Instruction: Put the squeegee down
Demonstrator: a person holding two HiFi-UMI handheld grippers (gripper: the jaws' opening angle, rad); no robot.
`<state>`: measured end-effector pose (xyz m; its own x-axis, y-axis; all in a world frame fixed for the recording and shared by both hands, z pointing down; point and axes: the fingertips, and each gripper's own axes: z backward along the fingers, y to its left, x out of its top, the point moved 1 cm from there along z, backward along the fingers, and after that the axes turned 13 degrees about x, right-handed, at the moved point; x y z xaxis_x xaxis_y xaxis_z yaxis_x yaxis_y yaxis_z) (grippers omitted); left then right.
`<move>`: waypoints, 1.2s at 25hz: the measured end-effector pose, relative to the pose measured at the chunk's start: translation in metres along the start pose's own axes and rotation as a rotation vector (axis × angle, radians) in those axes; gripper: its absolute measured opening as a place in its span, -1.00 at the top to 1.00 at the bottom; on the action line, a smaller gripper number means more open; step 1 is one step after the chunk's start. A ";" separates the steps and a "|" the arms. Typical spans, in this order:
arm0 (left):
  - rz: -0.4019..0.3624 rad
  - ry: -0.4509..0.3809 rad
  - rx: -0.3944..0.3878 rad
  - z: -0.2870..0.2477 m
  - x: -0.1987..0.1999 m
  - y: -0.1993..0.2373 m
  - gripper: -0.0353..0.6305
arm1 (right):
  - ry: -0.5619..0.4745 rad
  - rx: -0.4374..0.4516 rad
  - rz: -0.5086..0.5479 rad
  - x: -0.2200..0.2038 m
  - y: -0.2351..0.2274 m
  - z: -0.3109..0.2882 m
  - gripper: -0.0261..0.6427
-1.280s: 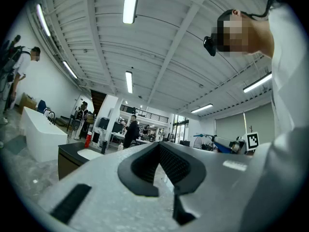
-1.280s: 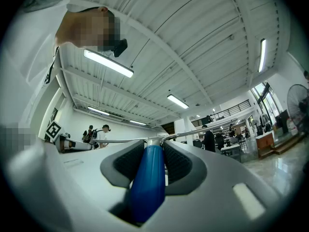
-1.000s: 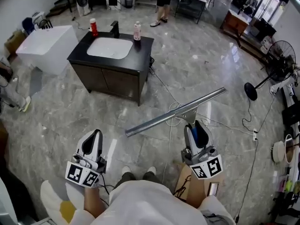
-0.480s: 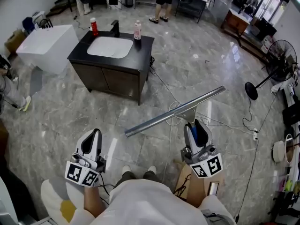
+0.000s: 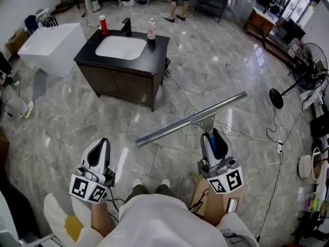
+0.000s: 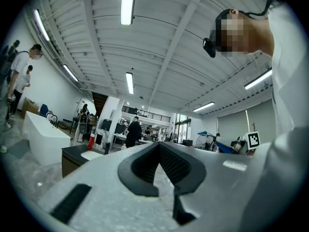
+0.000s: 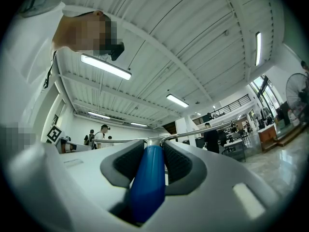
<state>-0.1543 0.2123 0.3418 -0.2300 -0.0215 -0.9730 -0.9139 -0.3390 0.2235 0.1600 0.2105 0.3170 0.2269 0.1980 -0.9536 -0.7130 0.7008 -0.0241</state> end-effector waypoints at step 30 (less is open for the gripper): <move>0.012 -0.015 0.024 -0.109 -0.031 0.005 0.89 | -0.001 0.083 -0.045 -0.040 -0.090 -0.053 0.51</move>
<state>-0.1153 0.1089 0.3667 -0.2461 -0.0113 -0.9692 -0.9186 -0.3162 0.2370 0.1797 0.1032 0.3410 0.2582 0.1654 -0.9518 -0.6447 0.7632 -0.0423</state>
